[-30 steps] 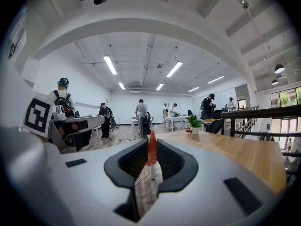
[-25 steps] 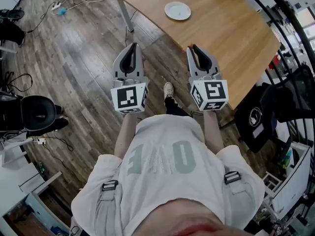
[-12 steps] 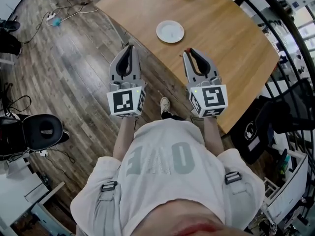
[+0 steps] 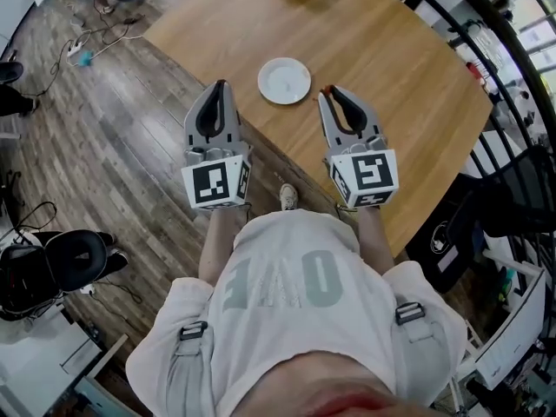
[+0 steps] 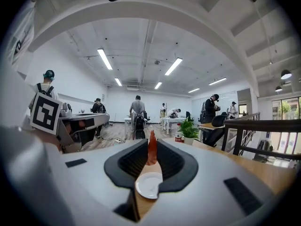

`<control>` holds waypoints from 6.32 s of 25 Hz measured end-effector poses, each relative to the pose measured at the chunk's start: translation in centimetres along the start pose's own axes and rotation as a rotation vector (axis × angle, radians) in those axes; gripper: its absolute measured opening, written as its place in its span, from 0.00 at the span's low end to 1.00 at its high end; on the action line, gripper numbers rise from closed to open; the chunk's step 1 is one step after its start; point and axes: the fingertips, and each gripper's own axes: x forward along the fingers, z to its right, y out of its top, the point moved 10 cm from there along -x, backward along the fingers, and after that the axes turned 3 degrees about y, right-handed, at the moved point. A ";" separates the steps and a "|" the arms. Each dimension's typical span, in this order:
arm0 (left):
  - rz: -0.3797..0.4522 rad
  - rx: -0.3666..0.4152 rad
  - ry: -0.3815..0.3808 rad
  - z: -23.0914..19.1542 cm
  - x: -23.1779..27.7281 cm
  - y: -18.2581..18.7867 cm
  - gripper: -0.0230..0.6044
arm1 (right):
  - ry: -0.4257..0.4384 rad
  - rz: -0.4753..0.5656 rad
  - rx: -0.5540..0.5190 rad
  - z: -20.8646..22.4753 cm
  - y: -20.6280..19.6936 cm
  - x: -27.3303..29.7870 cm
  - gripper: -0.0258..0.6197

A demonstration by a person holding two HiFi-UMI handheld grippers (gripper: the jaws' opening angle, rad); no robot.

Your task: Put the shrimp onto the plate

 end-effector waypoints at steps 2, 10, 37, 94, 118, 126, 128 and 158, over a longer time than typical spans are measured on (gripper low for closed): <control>-0.004 0.002 0.001 0.1 0.9 -0.1 0.05 | -0.001 -0.003 0.008 0.9 -0.1 0.8 0.14; -0.008 0.046 0.007 -0.9 2.5 1.0 0.05 | 0.019 0.016 0.039 1.1 0.2 3.0 0.14; 0.017 0.016 -0.080 -2.4 9.7 -0.2 0.05 | 0.052 -0.048 0.021 2.5 1.7 9.9 0.14; -0.210 -0.041 0.067 -4.4 8.2 -6.9 0.05 | 0.349 -0.877 -0.042 1.0 -16.5 23.6 0.14; -0.087 0.039 0.021 -2.8 7.2 -2.5 0.05 | 0.251 -0.255 0.074 1.7 -2.0 17.2 0.26; 0.002 0.040 0.012 -2.2 5.9 0.5 0.05 | 0.109 0.070 0.041 1.4 3.2 10.0 0.15; 0.032 0.022 0.018 -2.3 5.4 1.5 0.05 | 0.077 0.151 0.015 1.4 4.1 8.5 0.11; 0.144 0.027 0.025 -3.0 2.9 5.7 0.05 | -0.032 0.193 0.011 0.3 3.6 4.8 0.07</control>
